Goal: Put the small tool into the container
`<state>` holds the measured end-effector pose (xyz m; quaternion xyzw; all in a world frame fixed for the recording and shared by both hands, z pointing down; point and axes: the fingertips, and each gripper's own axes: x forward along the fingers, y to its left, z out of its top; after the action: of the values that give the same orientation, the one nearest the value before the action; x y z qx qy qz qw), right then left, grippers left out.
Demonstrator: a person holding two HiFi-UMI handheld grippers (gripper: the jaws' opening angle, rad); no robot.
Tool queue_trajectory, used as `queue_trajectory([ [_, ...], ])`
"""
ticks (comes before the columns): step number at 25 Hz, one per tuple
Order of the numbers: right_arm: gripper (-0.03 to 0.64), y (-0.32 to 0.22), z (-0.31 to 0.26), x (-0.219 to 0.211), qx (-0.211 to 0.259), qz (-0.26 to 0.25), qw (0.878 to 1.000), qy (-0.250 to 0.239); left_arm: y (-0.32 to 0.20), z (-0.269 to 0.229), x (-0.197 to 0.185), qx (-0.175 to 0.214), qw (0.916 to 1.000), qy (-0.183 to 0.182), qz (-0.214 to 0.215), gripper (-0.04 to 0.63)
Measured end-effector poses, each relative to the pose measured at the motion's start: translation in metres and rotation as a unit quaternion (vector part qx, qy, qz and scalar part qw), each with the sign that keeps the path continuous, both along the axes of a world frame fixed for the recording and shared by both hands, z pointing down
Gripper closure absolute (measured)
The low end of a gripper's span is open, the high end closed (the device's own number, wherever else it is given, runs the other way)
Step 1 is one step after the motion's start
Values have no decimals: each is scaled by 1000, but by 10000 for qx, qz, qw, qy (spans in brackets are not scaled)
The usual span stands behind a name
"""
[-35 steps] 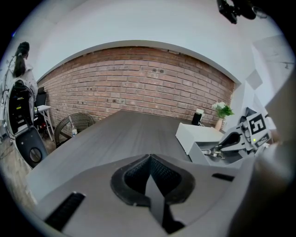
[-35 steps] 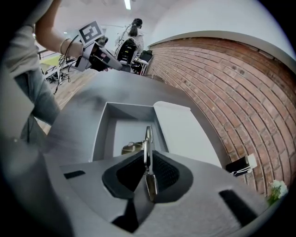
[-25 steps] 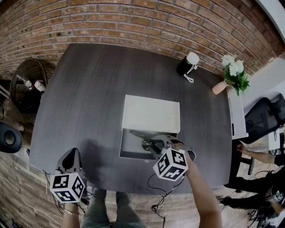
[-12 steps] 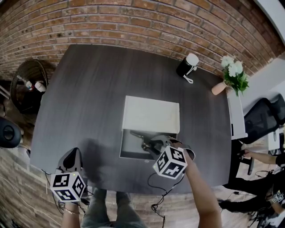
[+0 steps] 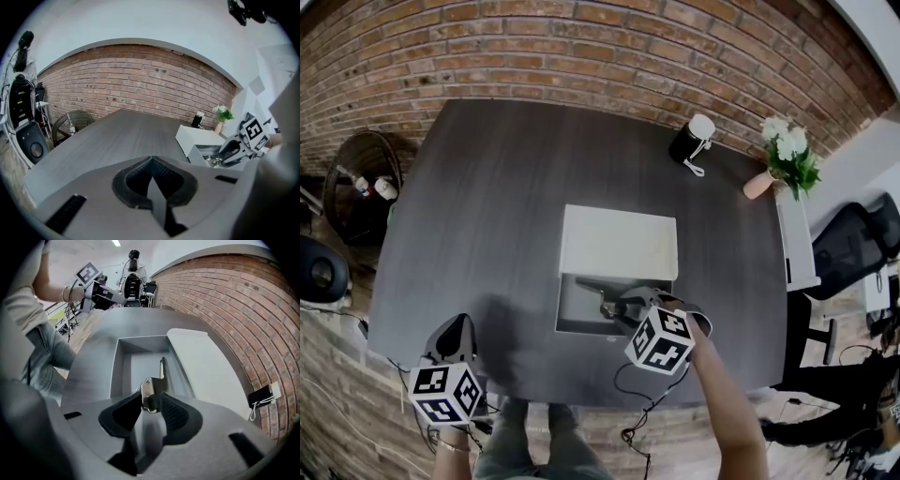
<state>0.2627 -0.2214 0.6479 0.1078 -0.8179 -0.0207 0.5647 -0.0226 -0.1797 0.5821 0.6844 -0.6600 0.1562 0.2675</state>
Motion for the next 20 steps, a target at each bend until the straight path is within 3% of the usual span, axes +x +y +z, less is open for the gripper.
queue_trajectory([
  [14, 483, 9, -20, 4, -13, 339, 9994, -101, -2, -13, 0, 114, 9998, 70, 144, 597],
  [20, 487, 12, -46, 5, 117, 838, 9953, -461, -6, -29, 1, 242, 9993, 121, 246, 597],
])
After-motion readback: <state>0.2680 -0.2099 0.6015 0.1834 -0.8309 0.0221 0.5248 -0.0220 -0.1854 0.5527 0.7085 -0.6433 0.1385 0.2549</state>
